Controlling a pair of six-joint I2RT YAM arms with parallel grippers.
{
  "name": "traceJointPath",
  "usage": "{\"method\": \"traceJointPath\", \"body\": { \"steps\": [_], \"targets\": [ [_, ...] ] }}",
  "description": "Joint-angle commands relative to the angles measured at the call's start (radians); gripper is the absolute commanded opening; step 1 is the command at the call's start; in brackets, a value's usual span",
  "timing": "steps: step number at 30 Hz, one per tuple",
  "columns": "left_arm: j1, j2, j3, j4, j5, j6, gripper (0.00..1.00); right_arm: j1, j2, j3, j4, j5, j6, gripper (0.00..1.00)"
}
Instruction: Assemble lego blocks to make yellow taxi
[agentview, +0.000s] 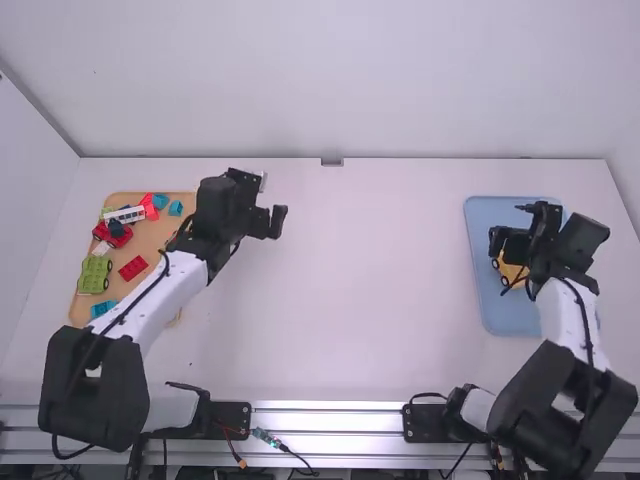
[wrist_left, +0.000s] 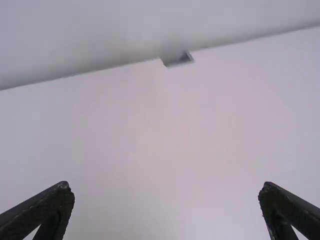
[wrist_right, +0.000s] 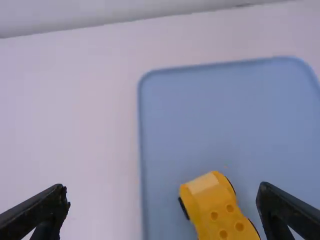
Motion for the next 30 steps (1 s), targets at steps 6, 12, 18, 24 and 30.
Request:
{"method": "traceJointPath", "body": {
  "steps": [6,12,18,24,30],
  "targets": [
    [0.005,-0.002,0.153,-0.146,-0.156,-0.083,0.99,0.115,-0.144,0.036,-0.044,0.093,0.074,0.99],
    [0.064,-0.060,0.098,-0.091,-0.135,-0.024,0.93,0.181,-0.209,-0.025,0.015,0.164,0.140,0.93],
    [0.137,-0.134,0.024,-0.044,-0.135,-0.004,0.86,0.262,-0.290,-0.105,0.095,0.245,0.221,0.85],
    [0.163,-0.233,-0.075,-0.044,-0.135,-0.004,0.76,0.374,-0.403,-0.218,0.110,0.358,0.276,0.74],
    [0.163,-0.348,-0.190,-0.044,-0.135,-0.004,0.64,0.503,-0.531,-0.347,0.110,0.387,0.276,0.61]
  ]
}}
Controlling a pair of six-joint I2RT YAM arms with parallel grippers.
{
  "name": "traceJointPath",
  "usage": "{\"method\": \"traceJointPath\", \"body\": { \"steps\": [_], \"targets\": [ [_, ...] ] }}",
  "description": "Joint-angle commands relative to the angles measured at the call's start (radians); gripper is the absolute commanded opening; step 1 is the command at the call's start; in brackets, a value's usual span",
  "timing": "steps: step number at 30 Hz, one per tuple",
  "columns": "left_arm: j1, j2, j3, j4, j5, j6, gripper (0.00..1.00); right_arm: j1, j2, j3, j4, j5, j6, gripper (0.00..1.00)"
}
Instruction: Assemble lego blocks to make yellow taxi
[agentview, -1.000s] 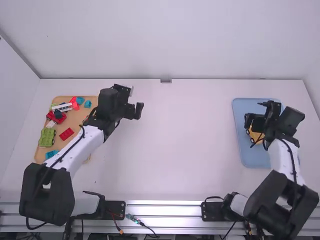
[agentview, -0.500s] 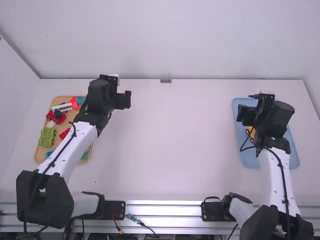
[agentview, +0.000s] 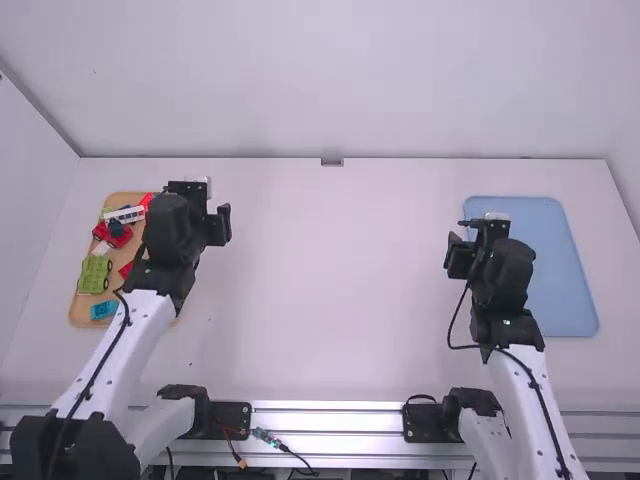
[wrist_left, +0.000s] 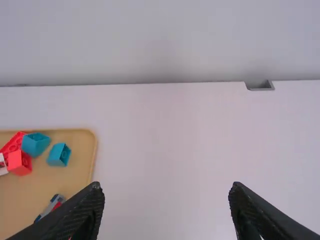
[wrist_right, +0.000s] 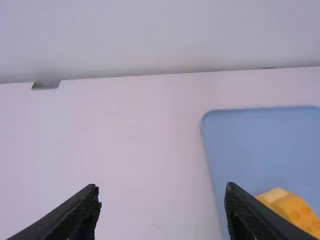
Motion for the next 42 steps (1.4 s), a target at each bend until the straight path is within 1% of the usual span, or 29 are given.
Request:
{"method": "traceJointPath", "body": {
  "steps": [1,4,8,9,12,13,17,21,28,30,34,42],
  "targets": [
    [-0.001,-0.069,-0.052,0.002,-0.002,0.007,0.62,0.035,-0.064,-0.059,0.002,0.030,0.011,0.58],
    [-0.001,-0.128,-0.111,0.002,-0.002,0.007,0.56,0.035,-0.127,-0.123,0.002,0.030,0.011,0.52],
    [-0.001,-0.234,-0.217,0.002,-0.002,0.007,0.46,0.035,-0.236,-0.232,0.002,0.030,0.011,0.41],
    [-0.001,-0.247,-0.230,0.002,-0.002,0.007,0.44,0.035,-0.249,-0.244,0.002,0.030,0.011,0.40],
    [-0.001,-0.330,-0.313,0.002,-0.002,0.007,0.36,0.035,-0.329,-0.325,0.002,0.030,0.011,0.32],
    [-0.001,-0.343,-0.326,0.002,-0.002,0.007,0.35,0.035,-0.341,-0.337,0.002,0.030,0.011,0.30],
    [-0.001,-0.456,-0.440,0.002,-0.002,0.007,0.23,0.035,-0.443,-0.439,0.002,0.030,0.011,0.20],
    [-0.001,-0.540,-0.523,0.002,-0.002,0.007,0.15,0.035,-0.514,-0.510,0.002,0.030,0.011,0.13],
    [-0.001,-0.674,-0.658,0.002,-0.002,0.007,0.01,0.035,-0.625,-0.519,0.002,0.030,0.011,0.02],
    [-0.001,-0.714,-0.697,0.002,-0.002,0.007,0.00,0.035,-0.657,-0.519,0.002,0.030,0.011,0.00],
    [-0.001,-0.778,-0.752,0.002,-0.002,0.007,0.00,0.035,-0.709,-0.519,0.002,0.030,0.011,0.00],
    [-0.001,-0.897,-0.752,0.002,-0.002,0.007,0.00,0.035,-0.803,-0.519,0.002,0.030,0.011,0.00]
  ]
}}
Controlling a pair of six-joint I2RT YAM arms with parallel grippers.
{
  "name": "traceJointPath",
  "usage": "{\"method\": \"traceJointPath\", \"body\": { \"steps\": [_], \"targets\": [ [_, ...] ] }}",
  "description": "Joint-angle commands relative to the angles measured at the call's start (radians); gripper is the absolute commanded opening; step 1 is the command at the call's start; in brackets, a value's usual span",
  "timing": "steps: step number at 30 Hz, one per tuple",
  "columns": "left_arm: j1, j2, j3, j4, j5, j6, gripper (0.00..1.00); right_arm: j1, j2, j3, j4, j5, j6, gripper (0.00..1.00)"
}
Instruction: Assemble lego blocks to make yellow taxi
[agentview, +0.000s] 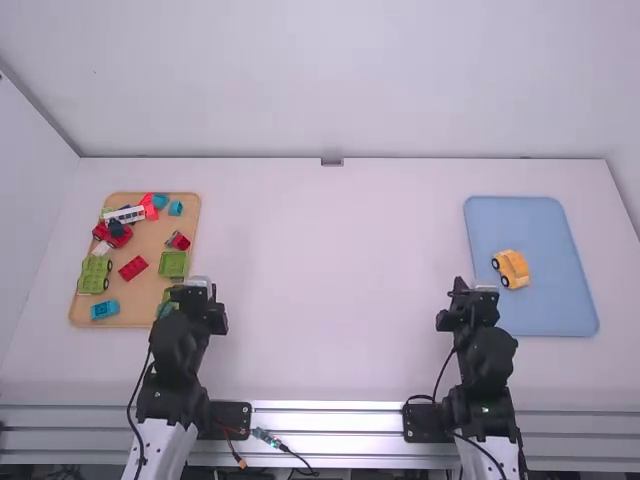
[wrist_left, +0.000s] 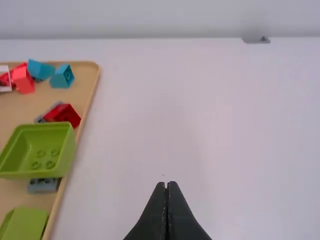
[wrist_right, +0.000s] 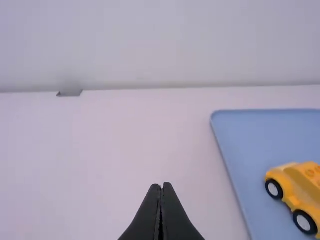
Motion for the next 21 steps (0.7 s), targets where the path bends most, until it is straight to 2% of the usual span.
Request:
{"method": "traceJointPath", "body": {
  "steps": [1,7,21],
  "targets": [
    [-0.001,-0.041,-0.010,-0.005,-0.002,0.004,0.00,-0.002,-0.034,-0.012,-0.006,0.004,0.004,0.00],
    [-0.001,-0.125,-0.010,-0.005,-0.002,0.004,0.00,-0.002,-0.094,-0.012,-0.006,0.004,0.004,0.00],
    [-0.001,-0.248,-0.010,-0.005,-0.002,0.004,0.00,-0.002,-0.094,-0.012,-0.006,0.004,0.004,0.00]
  ]
}}
